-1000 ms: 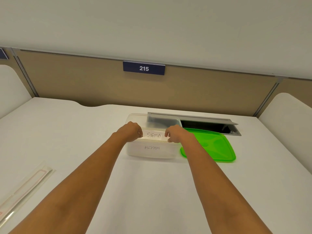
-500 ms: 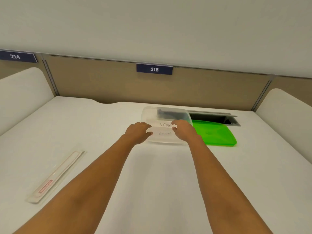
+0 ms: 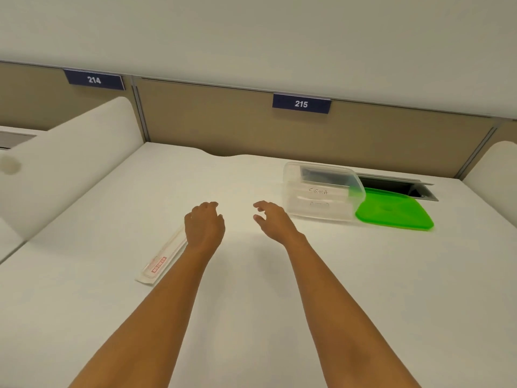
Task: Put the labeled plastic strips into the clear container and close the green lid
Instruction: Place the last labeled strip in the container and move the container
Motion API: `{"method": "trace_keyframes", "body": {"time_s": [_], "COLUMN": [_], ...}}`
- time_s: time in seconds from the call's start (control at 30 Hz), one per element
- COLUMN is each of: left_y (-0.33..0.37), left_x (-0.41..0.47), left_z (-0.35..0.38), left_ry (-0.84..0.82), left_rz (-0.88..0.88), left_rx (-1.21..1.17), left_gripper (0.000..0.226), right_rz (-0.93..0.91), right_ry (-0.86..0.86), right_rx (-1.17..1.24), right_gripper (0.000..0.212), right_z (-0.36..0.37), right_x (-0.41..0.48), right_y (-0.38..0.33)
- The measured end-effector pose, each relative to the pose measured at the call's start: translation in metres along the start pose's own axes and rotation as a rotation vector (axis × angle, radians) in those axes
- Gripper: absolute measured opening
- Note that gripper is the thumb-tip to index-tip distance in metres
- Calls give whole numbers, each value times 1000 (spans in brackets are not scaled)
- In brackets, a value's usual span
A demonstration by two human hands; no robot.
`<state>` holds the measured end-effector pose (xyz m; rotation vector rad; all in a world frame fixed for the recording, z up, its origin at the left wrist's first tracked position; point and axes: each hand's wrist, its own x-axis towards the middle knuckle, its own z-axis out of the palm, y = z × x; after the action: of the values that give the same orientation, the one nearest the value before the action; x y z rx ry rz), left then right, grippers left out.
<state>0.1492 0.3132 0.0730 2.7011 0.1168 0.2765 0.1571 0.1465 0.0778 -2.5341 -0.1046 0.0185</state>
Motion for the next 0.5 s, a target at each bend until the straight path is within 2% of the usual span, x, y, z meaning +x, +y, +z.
{"method": "trace_keyframes", "body": {"time_s": [0.3,0.5], "left_y": [-73,-102], "left_x": [-38,-53], "left_z": [-20,-18], "left_ry": [90,105], "left_rz": [-311,-544], "left_rx": [-17,-190], "left_gripper": [43,50], "right_rz": [-23,-15], "right_ry": [-153,-236], "right_rx": [186,270], "right_gripper": [47,56], "right_z": [67,94], "right_x": [15,35], "right_y": [-51,-68]}}
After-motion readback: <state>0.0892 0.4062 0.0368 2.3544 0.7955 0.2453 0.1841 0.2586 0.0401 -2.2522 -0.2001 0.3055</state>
